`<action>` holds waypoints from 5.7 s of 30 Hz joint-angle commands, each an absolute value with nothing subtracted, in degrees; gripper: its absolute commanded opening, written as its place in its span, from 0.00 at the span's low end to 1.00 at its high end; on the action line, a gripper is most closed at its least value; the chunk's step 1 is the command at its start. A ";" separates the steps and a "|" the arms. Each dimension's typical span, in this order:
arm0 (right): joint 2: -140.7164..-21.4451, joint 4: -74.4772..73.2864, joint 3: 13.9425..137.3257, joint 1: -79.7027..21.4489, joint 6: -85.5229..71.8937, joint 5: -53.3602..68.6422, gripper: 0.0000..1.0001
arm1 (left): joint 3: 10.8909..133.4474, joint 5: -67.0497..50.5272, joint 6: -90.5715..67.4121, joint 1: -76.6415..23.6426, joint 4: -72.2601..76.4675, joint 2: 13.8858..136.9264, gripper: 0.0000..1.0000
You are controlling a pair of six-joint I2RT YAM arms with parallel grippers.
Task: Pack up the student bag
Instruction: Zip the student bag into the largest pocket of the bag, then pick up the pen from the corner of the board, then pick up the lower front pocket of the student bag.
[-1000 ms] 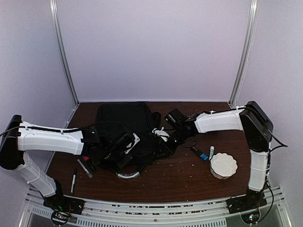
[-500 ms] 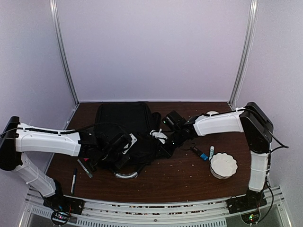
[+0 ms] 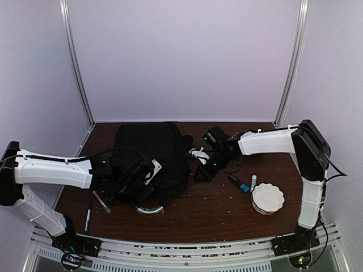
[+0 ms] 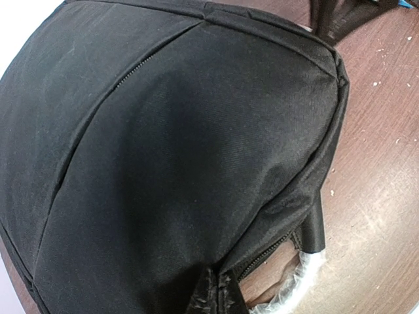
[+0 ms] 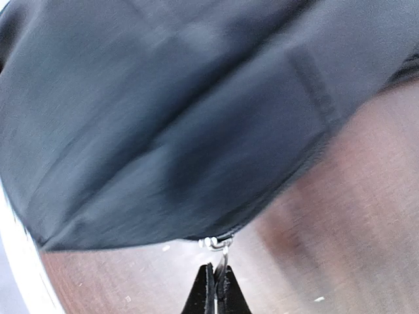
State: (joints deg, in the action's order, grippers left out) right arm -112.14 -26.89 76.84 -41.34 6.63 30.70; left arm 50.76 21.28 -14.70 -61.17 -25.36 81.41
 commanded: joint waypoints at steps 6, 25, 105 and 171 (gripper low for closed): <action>-116.33 -29.51 82.90 -37.36 2.49 27.23 0.00 | 50.13 22.39 -14.88 -60.51 -26.97 79.90 0.00; -116.92 -29.13 85.00 -33.51 1.60 26.70 0.04 | 53.00 15.37 -11.18 -60.56 -20.20 84.02 0.00; -114.49 -58.69 80.24 -30.76 16.60 5.50 0.35 | 58.18 28.85 -10.36 -50.48 -22.58 77.30 0.74; -87.01 -46.05 83.68 -50.95 39.81 9.63 0.07 | 84.41 13.25 11.79 -46.32 -35.28 92.64 0.00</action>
